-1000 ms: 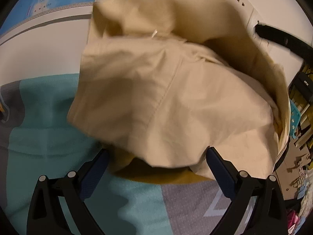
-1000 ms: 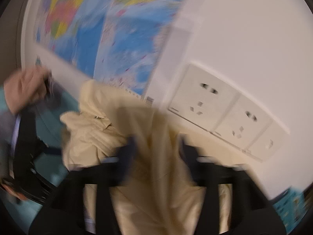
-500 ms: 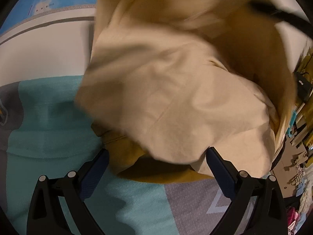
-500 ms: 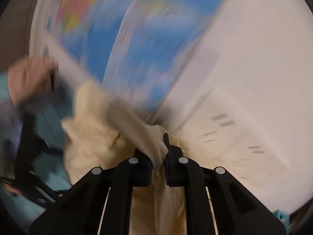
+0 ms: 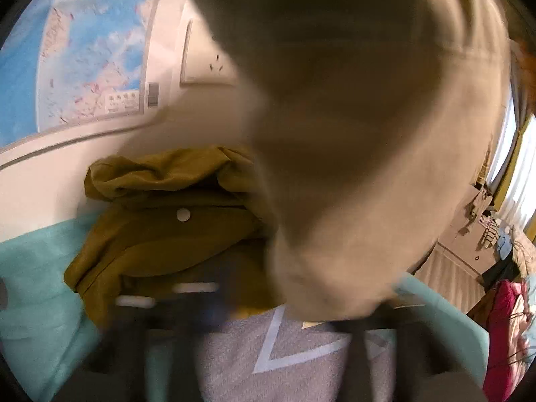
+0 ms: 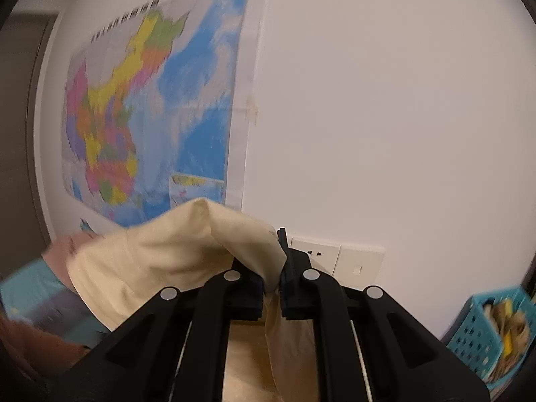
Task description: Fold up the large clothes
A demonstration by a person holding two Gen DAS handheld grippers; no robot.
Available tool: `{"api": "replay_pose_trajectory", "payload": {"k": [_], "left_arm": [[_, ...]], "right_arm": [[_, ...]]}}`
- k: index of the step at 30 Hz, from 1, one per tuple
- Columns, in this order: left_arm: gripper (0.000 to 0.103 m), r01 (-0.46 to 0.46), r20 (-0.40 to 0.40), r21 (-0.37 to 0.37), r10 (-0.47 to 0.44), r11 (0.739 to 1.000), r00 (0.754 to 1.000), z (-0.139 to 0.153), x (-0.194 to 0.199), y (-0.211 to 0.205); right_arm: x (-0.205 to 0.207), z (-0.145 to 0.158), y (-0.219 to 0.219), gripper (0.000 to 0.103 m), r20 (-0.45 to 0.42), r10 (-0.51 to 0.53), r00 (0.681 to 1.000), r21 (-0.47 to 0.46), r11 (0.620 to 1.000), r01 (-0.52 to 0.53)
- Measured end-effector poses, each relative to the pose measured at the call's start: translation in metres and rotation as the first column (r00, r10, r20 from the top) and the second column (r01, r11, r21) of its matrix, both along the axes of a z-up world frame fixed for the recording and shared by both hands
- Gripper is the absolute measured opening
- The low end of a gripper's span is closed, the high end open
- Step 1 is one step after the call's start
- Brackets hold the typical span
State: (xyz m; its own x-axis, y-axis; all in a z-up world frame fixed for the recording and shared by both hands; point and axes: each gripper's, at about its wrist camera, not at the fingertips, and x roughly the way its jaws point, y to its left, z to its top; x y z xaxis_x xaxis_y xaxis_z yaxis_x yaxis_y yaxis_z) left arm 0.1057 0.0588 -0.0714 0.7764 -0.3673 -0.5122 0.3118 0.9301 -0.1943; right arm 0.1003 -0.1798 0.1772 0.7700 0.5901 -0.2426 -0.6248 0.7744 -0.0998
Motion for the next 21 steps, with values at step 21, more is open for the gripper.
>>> {"api": "replay_pose_trajectory", "payload": {"k": [21], "left_arm": [[0.001, -0.195, 0.543, 0.012, 0.157, 0.981, 0.825, 0.291, -0.191, 0.066]], "right_arm": [[-0.22, 0.156, -0.093, 0.005, 0.284, 0.101, 0.953, 0.242, 0.955, -0.173]]}}
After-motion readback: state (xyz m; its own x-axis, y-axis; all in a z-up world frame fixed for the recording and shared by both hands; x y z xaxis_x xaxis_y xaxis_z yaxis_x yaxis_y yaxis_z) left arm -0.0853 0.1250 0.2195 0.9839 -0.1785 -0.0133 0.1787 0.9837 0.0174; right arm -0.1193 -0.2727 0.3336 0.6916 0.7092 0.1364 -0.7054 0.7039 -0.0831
